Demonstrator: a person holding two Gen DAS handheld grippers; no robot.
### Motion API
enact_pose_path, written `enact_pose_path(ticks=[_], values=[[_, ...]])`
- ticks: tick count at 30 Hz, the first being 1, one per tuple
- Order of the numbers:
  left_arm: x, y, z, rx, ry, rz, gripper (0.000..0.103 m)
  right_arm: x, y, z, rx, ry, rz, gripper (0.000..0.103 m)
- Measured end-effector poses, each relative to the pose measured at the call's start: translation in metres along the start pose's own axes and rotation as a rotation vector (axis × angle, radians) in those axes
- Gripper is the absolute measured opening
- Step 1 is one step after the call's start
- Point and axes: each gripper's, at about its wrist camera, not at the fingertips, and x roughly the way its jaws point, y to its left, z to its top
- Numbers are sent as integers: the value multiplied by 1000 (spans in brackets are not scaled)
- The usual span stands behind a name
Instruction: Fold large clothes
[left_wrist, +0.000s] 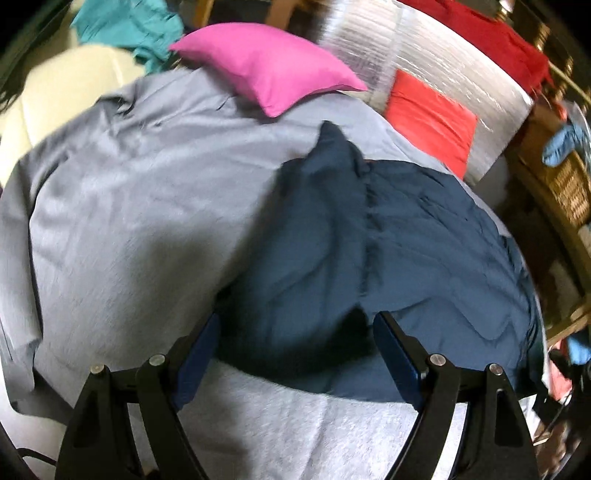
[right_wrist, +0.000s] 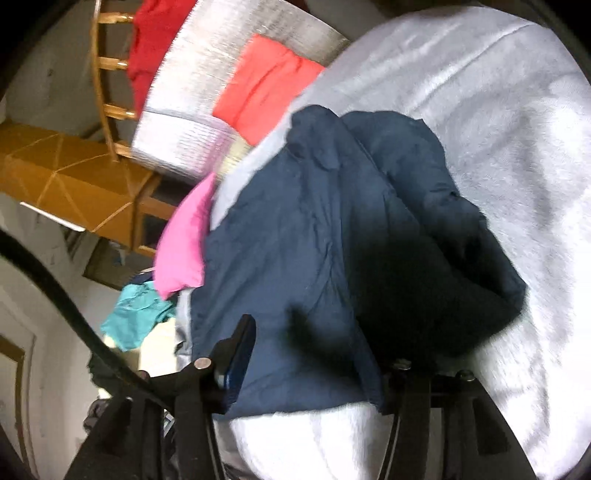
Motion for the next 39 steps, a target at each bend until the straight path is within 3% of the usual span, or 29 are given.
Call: enact_pose_path(ticks=[3,7,12,15,20,21,22,23,24,25,28,31,35,39], values=[[-2,13,-5,-16,35,-36,85,-22,-2,-11,-25,6,8,67],[9,19,-17,-33,151,-85,85,-25,-10,-22,8,46,-1,72],[35,20,-21,-180,248,-157,85,-1,-28,-27,134,75,-38,75],[39,10,-16,-201,217,-158,87,19,-34,-20,201,61,-31,75],[52,-1,-5,-257,176,-220,87,33,-43,-8,283,-18,-20,75],[54,-2,-2,-268,165,-225,86,35,-41,-6,275,-27,-24,71],[55,-3,2,-275,151,-231,84,38,-39,-4,257,-32,-42,55],[54,-5,6,-274,135,-232,74,39,-34,-2,227,-42,-62,48],[53,-8,12,-263,113,-228,65,37,-27,-1,197,-66,-68,45],[52,-11,16,-245,90,-222,62,35,-12,0,127,-100,-76,43],[50,-22,24,-179,41,-183,59,39,15,0,-36,-137,-145,42],[62,-29,17,-142,92,-123,64,58,0,1,6,-74,-228,42],[56,-20,15,-176,123,-134,68,43,-13,5,106,-26,-150,47],[49,-1,26,-215,137,-165,69,1,-29,6,174,-35,-130,50]])
